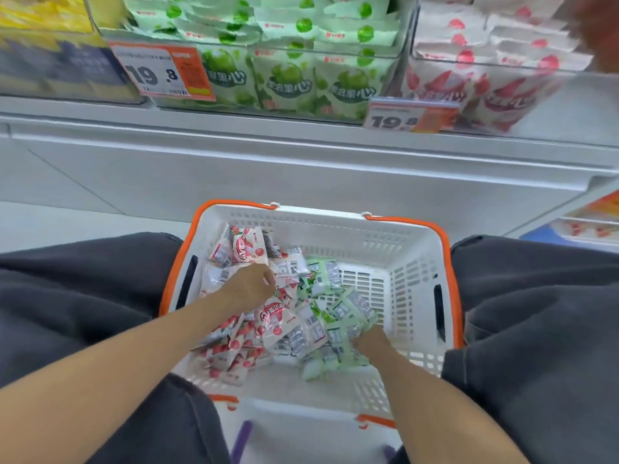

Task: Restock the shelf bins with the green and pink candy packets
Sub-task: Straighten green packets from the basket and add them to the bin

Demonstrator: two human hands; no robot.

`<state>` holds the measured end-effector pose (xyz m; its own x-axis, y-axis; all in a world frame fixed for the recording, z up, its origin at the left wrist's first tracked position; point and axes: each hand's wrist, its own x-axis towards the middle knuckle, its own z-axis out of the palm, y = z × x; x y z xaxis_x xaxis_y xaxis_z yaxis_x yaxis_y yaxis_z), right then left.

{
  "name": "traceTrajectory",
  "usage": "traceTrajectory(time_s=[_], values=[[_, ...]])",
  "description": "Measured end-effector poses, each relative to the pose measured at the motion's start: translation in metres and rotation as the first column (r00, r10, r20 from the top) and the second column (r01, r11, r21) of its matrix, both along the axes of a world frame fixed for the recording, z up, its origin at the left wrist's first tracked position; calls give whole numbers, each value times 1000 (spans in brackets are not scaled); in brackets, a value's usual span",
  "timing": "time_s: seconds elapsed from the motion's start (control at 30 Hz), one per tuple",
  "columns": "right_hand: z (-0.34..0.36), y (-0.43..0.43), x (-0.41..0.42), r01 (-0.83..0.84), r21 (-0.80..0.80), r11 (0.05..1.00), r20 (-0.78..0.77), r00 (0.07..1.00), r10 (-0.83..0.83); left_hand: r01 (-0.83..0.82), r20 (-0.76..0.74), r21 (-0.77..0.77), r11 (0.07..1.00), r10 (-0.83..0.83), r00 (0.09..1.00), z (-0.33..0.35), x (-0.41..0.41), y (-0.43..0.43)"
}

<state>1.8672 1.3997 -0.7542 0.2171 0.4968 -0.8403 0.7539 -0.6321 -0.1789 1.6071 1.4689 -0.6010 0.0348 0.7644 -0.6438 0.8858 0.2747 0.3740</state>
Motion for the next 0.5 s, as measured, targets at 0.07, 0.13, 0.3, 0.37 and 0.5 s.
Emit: traceTrajectory(time_s=[0.07, 0.13, 0.3, 0.37, 0.5], values=[[7, 5, 2, 47, -6, 999, 20, 999, -47, 9, 35, -14, 1000, -9, 999, 0, 3, 0], [23, 23, 0, 76, -11, 997, 20, 997, -76, 36, 60, -25, 999, -34, 998, 1, 6, 0], [109, 91, -12, 205, 199, 958, -163, 971, -174, 85, 121, -37, 996, -80, 989, 10, 17, 6], [154, 115, -21, 206, 228, 952, -265, 953, -143, 109, 125, 13, 994, -110, 986, 19, 21, 9], [244, 130, -34, 202, -31, 979, -483, 854, -192, 8, 413, 132, 991, -62, 909, 54, 32, 16]])
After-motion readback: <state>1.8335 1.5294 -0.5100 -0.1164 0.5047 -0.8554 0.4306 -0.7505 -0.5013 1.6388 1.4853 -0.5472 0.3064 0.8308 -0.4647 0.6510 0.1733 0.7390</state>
